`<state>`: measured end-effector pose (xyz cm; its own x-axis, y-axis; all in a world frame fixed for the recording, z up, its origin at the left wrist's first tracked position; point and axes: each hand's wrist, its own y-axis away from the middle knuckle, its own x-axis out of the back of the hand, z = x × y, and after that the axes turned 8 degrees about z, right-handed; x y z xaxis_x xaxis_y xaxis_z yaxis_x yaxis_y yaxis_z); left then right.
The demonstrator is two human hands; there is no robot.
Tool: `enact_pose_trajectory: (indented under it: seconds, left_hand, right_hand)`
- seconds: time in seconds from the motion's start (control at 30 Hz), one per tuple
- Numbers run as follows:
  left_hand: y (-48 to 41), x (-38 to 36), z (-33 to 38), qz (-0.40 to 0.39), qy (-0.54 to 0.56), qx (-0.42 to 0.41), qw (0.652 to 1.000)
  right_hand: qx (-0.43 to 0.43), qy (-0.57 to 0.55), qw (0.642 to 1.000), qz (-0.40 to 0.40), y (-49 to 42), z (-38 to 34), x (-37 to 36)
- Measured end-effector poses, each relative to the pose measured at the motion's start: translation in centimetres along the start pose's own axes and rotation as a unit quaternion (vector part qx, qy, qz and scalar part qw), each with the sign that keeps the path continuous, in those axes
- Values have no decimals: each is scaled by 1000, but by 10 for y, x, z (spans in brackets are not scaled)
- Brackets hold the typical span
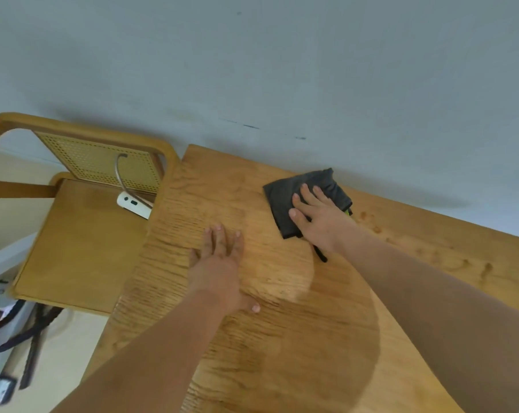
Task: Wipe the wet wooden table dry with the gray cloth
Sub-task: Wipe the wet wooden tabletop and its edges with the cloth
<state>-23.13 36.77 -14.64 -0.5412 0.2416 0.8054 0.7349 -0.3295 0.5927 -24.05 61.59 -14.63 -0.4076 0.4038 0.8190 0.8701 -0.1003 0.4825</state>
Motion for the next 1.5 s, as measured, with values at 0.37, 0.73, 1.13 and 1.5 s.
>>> enact_pose_trajectory:
  seconds: [0.37,0.73,1.13,1.5]
  left_hand:
    - [5,-1,0,12,4,1,1000]
    - [1,6,4,-10,-2,0,1000]
    - [7,3,4,-5,-14,-1,1000]
    - [4,9,8,-19,-19,6,1000]
  right_hand:
    - [26,102,994,29,90,-16,-48]
    - [101,140,985,-19,42,29,-16]
    - [-34,44,994,95,76,-20,-65]
    - [92,137,985,49,68,57,-39]
